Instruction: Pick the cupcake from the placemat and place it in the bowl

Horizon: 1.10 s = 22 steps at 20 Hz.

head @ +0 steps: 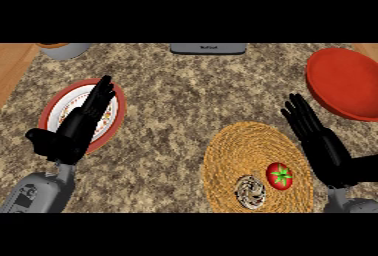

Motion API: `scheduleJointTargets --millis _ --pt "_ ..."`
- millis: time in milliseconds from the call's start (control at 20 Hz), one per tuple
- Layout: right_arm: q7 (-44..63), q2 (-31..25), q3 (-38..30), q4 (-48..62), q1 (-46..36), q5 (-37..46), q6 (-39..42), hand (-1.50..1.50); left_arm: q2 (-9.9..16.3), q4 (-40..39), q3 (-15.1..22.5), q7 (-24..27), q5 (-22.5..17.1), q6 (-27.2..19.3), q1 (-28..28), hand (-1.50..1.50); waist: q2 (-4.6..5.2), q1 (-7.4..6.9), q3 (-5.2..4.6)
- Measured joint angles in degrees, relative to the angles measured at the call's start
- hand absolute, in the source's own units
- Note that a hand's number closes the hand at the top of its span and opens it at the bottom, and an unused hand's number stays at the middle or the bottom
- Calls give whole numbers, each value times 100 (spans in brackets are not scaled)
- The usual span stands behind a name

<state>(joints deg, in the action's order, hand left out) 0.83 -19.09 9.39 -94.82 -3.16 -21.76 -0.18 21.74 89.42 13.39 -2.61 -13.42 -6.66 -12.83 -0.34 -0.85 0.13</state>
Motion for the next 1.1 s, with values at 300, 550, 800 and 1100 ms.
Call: scheduleJointTargets --millis 300,550,800,1100 --pt "655 280 1124 -440 420 1538 -994 150 -230 -70 -104 -11 272 -406 166 0 -1 65 -23" --pt "458 263 997 -486 798 3007 -2478 -150 -377 -178 -154 -32 269 -625 388 0 -61 325 -54" --pt "-449 1156 1737 -1084 1713 4047 -3942 -150 -532 -183 -132 -25 319 -769 444 0 -46 334 -28" --pt "-265 1471 2606 -1882 2962 5893 -4905 -150 -631 -177 -103 60 393 -765 518 0 -4 230 -32"
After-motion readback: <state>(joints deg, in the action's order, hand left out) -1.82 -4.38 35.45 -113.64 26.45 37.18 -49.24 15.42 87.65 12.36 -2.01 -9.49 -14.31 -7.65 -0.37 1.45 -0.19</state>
